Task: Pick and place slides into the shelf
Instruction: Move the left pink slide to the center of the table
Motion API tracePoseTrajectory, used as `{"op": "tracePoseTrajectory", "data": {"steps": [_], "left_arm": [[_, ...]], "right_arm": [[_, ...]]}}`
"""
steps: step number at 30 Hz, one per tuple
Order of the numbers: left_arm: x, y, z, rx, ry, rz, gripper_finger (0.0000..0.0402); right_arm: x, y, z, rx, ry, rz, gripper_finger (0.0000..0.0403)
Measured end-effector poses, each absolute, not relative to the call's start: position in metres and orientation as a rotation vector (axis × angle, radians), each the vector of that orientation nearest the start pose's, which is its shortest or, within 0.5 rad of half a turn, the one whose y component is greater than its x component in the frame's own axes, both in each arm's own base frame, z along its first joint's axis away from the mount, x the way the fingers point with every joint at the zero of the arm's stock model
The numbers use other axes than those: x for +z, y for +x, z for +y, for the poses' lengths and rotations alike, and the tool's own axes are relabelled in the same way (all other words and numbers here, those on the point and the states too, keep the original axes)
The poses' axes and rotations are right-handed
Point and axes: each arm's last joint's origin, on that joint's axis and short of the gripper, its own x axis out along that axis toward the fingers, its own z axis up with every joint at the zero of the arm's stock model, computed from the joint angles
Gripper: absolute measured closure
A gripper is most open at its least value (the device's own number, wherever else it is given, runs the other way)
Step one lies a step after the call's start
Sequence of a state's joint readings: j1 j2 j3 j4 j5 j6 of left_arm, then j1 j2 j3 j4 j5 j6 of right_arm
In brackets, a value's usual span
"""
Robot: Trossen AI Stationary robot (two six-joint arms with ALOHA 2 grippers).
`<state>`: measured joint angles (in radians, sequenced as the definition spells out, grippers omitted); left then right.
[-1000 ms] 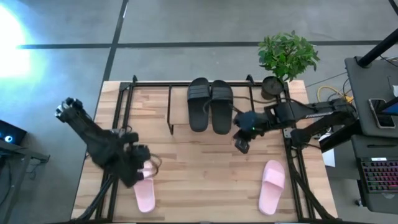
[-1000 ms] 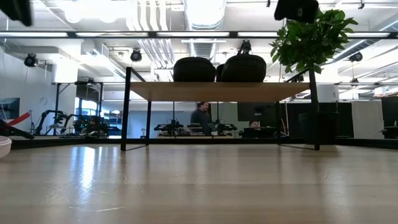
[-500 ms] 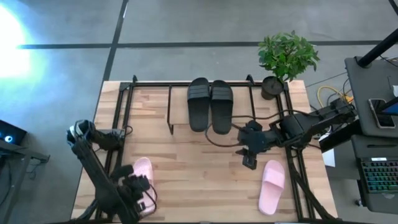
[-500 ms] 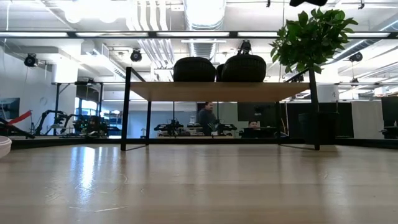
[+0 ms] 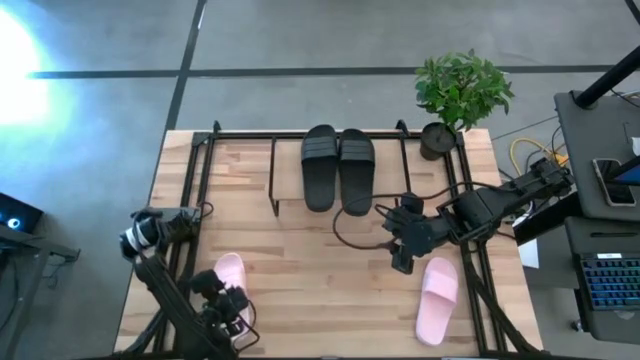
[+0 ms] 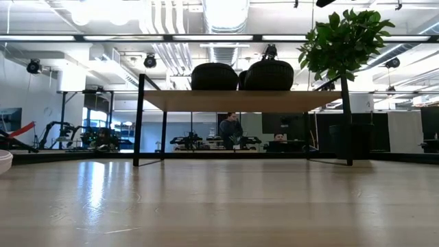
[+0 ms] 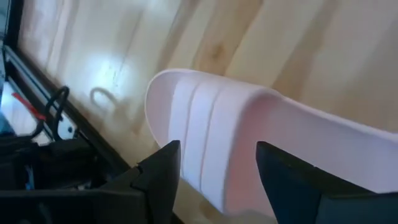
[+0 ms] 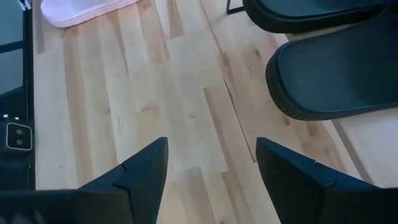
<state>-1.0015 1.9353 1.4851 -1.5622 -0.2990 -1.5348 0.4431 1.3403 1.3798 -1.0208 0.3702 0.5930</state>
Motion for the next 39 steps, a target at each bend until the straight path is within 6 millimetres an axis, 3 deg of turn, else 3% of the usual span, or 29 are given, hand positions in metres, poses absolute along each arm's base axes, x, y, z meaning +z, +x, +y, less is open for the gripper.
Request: {"op": "tracePoseTrajectory", "data": {"steps": [15,20,27,32,39], "left_arm": [[0.175,0.170,-0.234,0.930,0.121,1.351,0.0224],[0.180,0.172,-0.230,0.931,0.100,1.350,0.0277],[0.178,0.167,-0.220,0.950,0.150,1.347,0.0391],[0.185,0.166,-0.213,0.949,0.119,1.334,0.0399],[0.218,0.179,-0.206,0.871,0.035,1.209,0.0401]], "right_arm": [[0.351,0.235,0.098,-0.237,0.188,0.863,0.0167],[0.351,0.235,0.098,-0.252,0.219,0.859,0.0168],[0.351,0.235,0.098,-0.260,0.236,0.857,0.0168],[0.351,0.235,0.098,-0.260,0.236,0.857,0.0168],[0.362,0.234,0.097,-0.287,0.269,0.793,0.0168]]}}
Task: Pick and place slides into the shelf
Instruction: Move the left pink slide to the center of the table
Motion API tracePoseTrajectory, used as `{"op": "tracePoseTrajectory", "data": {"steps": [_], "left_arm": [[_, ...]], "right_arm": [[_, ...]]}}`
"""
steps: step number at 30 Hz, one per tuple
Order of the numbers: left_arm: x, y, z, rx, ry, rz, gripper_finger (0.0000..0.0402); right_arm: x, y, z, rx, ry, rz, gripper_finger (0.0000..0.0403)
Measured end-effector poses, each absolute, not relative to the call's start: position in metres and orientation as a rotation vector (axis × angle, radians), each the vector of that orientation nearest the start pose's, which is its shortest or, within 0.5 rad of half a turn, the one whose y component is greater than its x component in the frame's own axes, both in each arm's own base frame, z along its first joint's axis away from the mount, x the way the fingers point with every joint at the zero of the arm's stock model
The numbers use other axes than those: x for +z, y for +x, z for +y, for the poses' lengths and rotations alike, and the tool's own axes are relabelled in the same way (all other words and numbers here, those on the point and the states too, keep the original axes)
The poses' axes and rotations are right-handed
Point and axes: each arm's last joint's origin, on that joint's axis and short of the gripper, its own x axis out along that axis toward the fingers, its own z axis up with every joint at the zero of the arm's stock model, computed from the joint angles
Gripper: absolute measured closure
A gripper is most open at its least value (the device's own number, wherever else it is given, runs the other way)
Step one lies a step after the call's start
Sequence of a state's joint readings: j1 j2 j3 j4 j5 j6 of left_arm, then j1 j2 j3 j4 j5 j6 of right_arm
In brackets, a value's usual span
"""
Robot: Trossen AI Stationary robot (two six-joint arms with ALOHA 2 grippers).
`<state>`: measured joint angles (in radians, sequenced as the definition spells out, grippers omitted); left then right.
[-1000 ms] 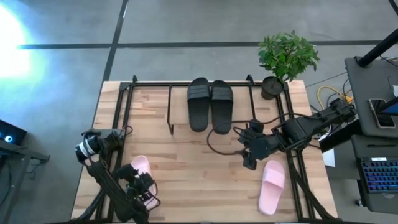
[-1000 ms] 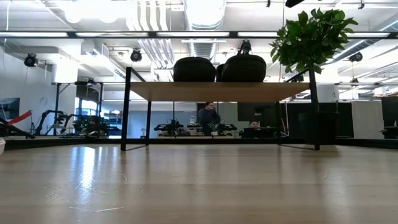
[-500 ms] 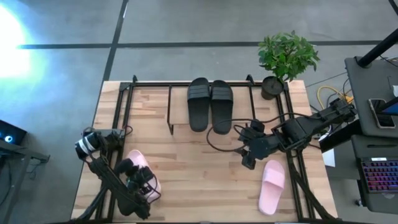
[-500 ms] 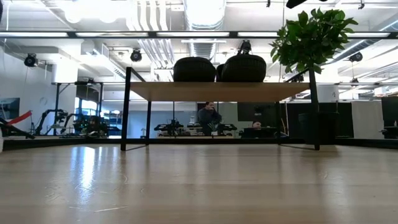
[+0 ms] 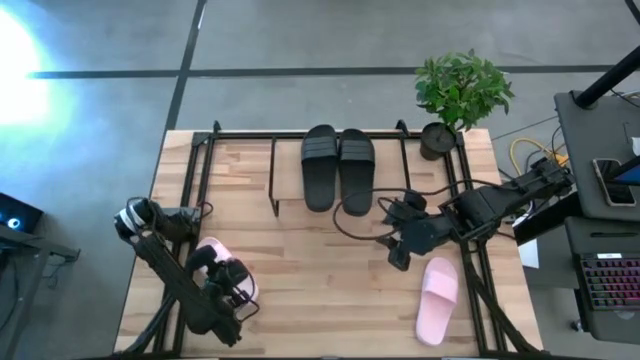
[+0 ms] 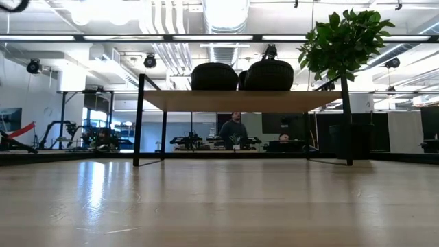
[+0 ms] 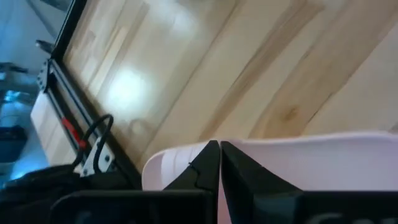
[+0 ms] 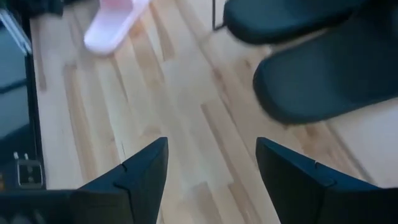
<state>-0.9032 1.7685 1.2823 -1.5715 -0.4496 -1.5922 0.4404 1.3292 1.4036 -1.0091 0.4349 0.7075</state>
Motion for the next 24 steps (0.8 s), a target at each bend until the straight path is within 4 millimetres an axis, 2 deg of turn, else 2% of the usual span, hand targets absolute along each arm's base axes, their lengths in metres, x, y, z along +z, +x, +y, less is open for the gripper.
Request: {"op": "tracePoseTrajectory", "data": {"steps": [5,9,13,17,20,24], "left_arm": [[0.238,0.177,-0.194,0.895,-0.140,1.249,0.0401],[0.255,0.170,-0.183,0.956,-0.386,1.362,0.0391],[0.269,0.166,-0.175,0.982,-0.536,1.381,0.0342],[0.273,0.168,-0.168,1.011,-0.596,1.377,0.0273],[0.269,0.174,-0.166,1.041,-0.596,1.386,0.0227],[0.251,0.183,-0.167,1.070,-0.534,1.466,0.0188]], "right_arm": [[0.388,0.223,0.090,-0.317,0.330,0.682,0.0168],[0.394,0.211,0.083,-0.353,0.333,0.668,0.0168],[0.392,0.198,0.077,-0.394,0.306,0.725,0.0168],[0.387,0.192,0.074,-0.435,0.272,0.784,0.0167],[0.386,0.190,0.073,-0.448,0.255,0.806,0.0167],[0.385,0.190,0.073,-0.450,0.258,0.810,0.0167]]}}
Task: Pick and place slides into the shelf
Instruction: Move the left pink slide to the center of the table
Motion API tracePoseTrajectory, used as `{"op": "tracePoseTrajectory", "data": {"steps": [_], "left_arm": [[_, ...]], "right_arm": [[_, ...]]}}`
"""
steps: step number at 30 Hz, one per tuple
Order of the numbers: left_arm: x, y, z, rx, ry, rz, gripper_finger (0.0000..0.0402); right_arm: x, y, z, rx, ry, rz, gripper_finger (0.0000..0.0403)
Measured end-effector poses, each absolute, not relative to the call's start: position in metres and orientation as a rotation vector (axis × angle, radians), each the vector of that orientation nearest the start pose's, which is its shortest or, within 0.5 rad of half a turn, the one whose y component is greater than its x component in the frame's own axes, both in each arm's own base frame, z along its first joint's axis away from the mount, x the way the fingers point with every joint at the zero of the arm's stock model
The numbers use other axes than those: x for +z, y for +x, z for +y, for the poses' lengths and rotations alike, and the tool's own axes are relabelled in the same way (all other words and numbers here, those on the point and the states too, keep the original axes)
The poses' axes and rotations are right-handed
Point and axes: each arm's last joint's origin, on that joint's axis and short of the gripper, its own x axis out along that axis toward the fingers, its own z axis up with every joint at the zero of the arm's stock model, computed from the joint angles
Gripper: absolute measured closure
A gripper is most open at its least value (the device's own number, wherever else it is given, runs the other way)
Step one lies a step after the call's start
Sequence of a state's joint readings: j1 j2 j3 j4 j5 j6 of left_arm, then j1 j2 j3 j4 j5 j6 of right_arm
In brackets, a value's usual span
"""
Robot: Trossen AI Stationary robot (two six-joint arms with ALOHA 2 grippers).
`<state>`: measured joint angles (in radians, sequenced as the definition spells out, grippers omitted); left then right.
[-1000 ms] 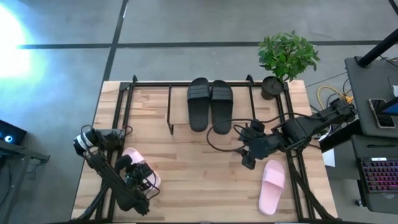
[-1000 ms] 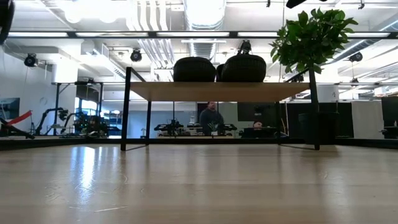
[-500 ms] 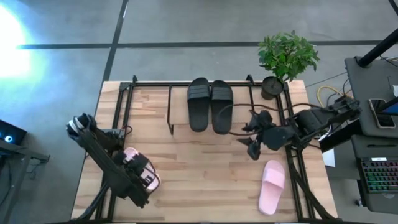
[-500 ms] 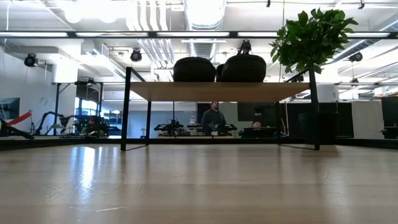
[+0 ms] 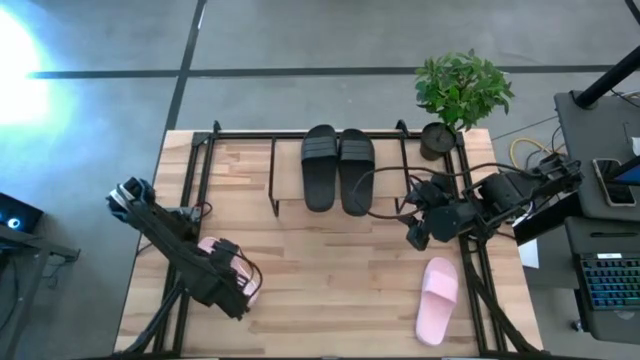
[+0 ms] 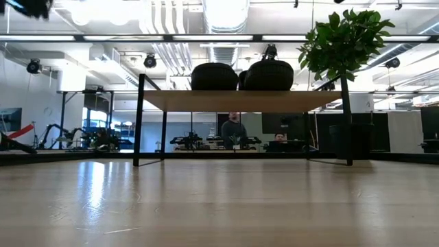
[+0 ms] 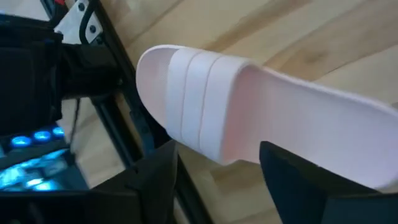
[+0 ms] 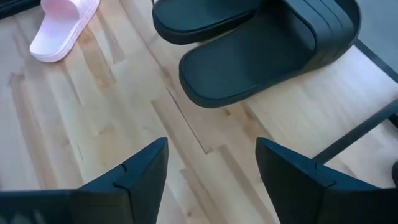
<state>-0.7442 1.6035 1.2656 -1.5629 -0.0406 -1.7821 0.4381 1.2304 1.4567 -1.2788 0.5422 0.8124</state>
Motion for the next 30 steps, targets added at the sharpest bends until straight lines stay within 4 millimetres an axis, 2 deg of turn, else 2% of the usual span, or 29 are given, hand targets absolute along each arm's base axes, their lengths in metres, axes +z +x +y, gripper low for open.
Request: {"op": "tracePoseTrajectory", "data": {"steps": [9,13,18,22,30], "left_arm": [[0.203,0.206,-0.176,1.078,-0.264,1.659,0.0176],[0.186,0.208,-0.177,1.086,-0.171,1.709,0.0176],[0.173,0.207,-0.176,1.081,-0.086,1.752,0.0178],[0.168,0.200,-0.170,1.105,-0.055,1.762,0.0202],[0.159,0.191,-0.162,1.099,-0.010,1.775,0.0284]], "right_arm": [[0.387,0.187,0.071,-0.443,0.264,0.809,0.0167],[0.387,0.187,0.071,-0.443,0.265,0.809,0.0167],[0.387,0.187,0.071,-0.443,0.264,0.810,0.0167],[0.387,0.187,0.071,-0.443,0.264,0.810,0.0167],[0.387,0.187,0.071,-0.443,0.263,0.810,0.0167]]}}
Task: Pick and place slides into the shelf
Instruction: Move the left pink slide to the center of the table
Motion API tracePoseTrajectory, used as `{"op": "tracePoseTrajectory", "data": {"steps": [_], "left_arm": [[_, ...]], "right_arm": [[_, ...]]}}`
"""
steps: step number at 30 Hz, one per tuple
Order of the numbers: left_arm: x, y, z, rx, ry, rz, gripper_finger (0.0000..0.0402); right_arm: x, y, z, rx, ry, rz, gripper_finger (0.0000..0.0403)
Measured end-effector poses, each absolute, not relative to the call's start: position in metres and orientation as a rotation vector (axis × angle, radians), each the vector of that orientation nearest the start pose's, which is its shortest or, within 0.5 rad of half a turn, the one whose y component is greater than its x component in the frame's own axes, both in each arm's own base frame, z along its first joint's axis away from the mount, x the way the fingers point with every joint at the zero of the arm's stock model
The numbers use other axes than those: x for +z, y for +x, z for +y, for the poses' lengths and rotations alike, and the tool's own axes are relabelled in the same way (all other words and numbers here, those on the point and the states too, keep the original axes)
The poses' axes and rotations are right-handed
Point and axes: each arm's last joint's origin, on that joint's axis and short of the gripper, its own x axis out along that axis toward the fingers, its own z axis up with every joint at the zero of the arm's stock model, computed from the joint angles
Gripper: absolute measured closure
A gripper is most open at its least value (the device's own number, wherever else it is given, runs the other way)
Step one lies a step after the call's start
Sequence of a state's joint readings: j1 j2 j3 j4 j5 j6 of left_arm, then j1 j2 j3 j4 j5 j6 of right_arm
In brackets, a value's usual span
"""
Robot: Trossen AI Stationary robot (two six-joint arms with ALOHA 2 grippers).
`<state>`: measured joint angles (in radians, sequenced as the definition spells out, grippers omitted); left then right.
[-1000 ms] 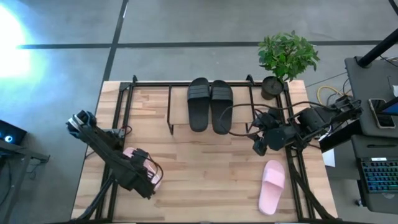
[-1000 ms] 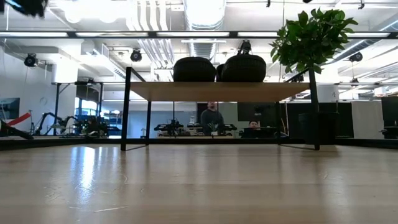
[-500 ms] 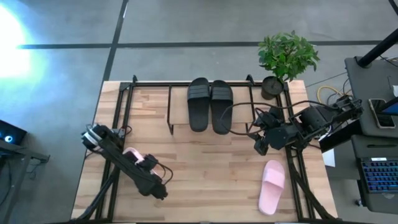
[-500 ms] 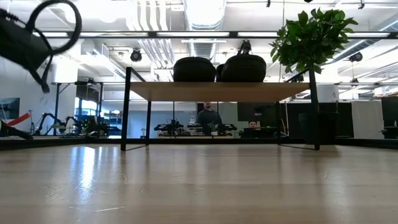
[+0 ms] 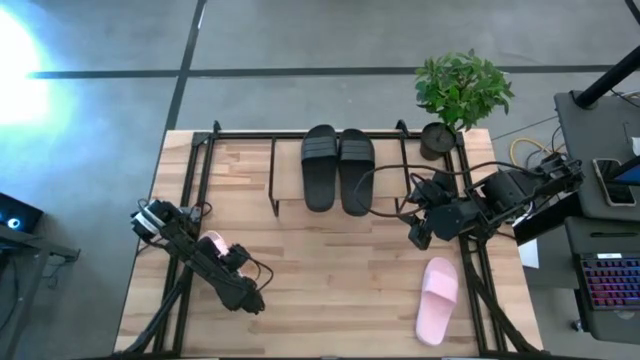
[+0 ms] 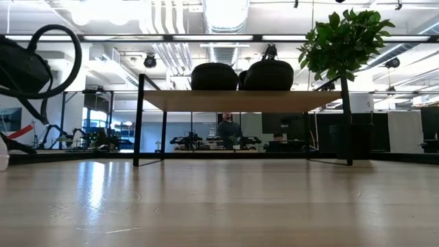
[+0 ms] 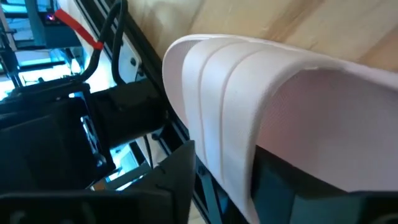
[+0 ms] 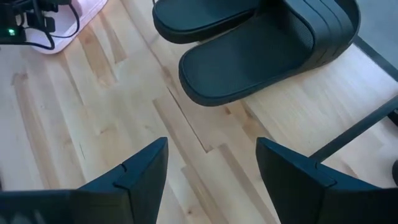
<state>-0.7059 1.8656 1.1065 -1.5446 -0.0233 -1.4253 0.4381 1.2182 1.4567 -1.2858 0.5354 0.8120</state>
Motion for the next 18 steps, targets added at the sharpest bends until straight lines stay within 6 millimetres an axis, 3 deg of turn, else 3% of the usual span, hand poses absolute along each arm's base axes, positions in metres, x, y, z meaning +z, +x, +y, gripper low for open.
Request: {"op": "tracePoseTrajectory", "data": {"steps": [10,14,18], "left_arm": [[0.158,0.195,-0.161,1.036,0.056,1.714,0.0388],[0.169,0.206,-0.169,0.973,0.032,1.671,0.0397],[0.193,0.224,-0.183,0.878,-0.015,1.572,0.0399]], "right_arm": [[0.387,0.187,0.071,-0.452,0.259,0.802,0.0168],[0.387,0.187,0.071,-0.458,0.268,0.800,0.0168],[0.387,0.187,0.071,-0.465,0.281,0.795,0.0168]]}}
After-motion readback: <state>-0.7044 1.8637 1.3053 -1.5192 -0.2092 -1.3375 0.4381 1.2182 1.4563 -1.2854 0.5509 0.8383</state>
